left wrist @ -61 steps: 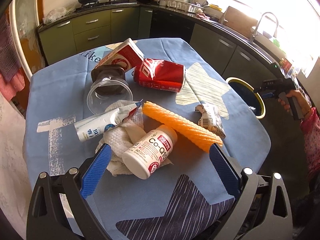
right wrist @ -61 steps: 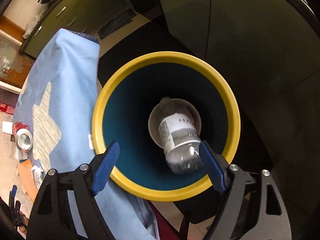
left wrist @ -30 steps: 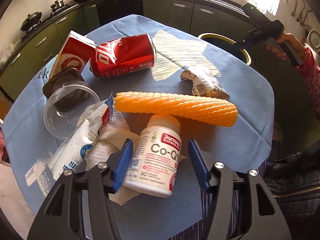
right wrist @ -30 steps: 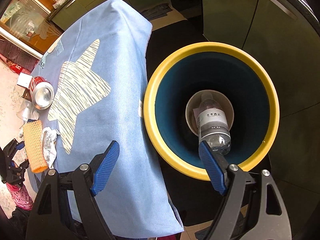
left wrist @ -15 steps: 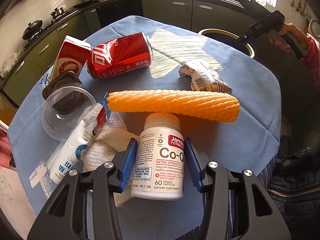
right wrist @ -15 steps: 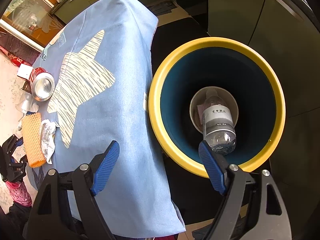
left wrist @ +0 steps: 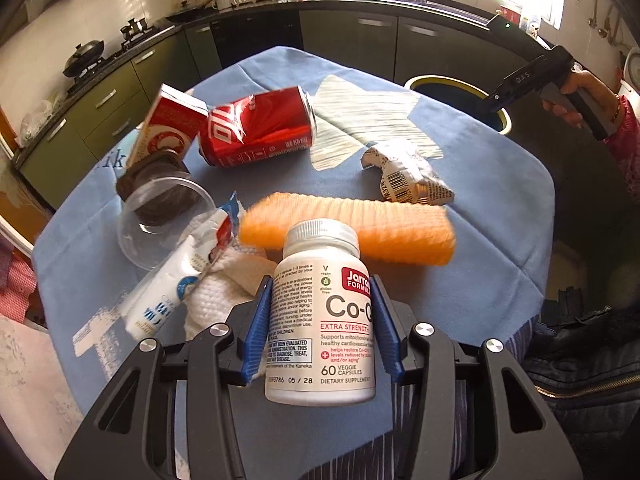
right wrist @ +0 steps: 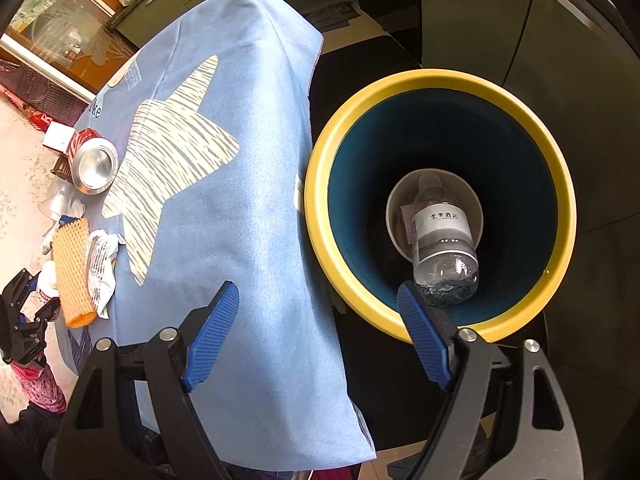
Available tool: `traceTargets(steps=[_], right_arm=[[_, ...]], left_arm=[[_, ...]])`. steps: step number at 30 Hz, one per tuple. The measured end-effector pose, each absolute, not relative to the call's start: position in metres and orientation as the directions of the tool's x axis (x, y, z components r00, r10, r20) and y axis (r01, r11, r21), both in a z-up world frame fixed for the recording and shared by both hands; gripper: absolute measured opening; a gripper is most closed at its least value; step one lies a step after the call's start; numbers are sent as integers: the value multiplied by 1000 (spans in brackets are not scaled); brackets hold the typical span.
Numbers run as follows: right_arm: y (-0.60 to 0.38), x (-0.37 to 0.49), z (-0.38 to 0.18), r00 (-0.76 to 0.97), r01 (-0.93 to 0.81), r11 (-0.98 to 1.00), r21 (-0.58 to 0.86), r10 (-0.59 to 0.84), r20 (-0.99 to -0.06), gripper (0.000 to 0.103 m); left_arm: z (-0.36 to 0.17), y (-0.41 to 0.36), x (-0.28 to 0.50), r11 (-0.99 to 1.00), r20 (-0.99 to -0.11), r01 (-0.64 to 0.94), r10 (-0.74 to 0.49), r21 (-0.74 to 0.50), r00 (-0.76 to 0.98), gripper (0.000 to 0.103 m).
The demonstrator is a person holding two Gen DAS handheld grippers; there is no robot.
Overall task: Collect trash
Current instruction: 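Carry the pill bottle over the bin and open the left gripper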
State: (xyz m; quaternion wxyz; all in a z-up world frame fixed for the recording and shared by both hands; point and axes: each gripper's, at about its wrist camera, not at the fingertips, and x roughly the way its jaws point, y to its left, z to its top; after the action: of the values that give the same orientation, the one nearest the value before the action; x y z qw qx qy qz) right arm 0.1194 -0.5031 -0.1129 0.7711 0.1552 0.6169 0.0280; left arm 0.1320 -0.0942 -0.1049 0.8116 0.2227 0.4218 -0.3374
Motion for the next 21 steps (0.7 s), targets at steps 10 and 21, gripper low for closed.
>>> traceTargets(steps=[10, 21], right_arm=[[-520, 88, -108, 304, 187, 939, 289, 224, -926, 77], [-577, 25, -96, 381, 305, 911, 277, 150, -912, 77]], left_arm=[[-37, -135, 108, 576, -779, 817, -499, 29, 380, 47], [-42, -351, 159, 382, -805, 916, -578, -123, 133, 47]])
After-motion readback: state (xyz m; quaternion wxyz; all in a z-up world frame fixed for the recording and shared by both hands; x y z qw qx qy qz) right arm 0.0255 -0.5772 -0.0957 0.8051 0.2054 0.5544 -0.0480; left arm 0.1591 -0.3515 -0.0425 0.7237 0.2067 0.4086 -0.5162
